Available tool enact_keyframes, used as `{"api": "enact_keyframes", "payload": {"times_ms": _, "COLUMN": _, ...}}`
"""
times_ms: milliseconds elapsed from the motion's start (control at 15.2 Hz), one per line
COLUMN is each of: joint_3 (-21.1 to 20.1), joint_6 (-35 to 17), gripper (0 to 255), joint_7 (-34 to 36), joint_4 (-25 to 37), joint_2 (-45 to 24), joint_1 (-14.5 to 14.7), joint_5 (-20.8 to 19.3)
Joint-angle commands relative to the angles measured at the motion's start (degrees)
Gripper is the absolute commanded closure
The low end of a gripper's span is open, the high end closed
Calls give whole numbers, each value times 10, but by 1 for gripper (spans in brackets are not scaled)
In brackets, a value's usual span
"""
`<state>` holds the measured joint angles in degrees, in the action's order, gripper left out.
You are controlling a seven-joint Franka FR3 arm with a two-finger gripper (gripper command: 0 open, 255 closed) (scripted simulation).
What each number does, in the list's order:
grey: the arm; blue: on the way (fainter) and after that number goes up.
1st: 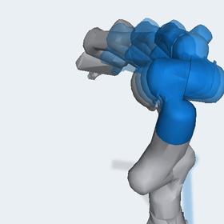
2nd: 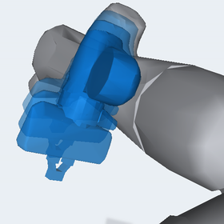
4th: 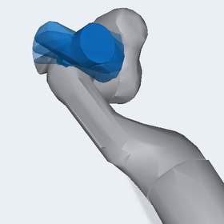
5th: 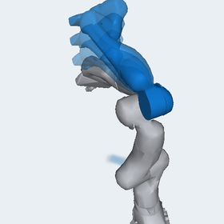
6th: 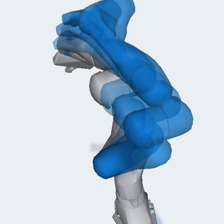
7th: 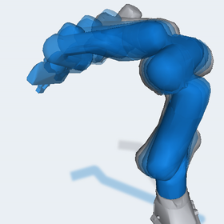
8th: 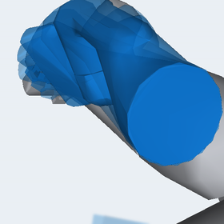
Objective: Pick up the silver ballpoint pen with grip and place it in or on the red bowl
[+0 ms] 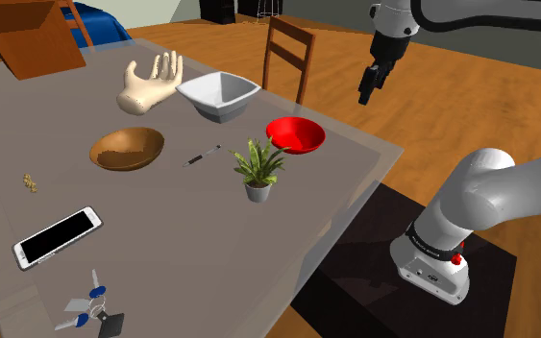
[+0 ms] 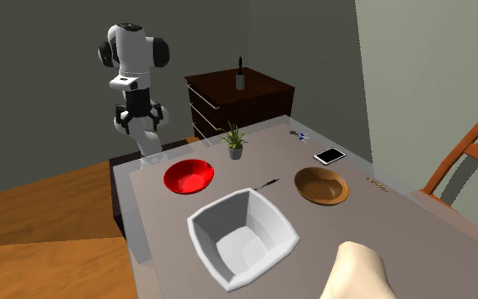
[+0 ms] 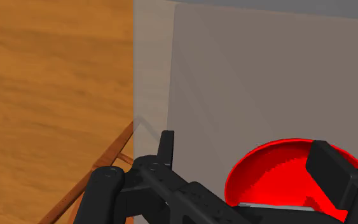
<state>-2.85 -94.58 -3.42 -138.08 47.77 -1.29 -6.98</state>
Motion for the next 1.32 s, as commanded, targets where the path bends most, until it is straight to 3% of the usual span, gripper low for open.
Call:
{"api": "enact_keyframes", "payload": {"times_ms": 0, "joint_3": 0, "joint_6": 0, "gripper": 0, "joint_7": 0, "joint_4": 0, "joint_2": 0, "joint_1": 0, "joint_5": 0}}
{"api": "enact_keyframes", "payload": {"times_ms": 594, "joint_3": 28, "joint_6": -91, "gripper": 0, "joint_7": -147, "joint_4": 105, "joint_2": -205, "joint_1": 56, "joint_5": 5}}
{"api": "enact_keyframes", "payload": {"times_ms": 1254, "joint_3": 23, "joint_6": -123, "gripper": 0, "joint_7": -308, "joint_4": 263, "joint_2": -414, "joint_1": 108, "joint_5": 34}}
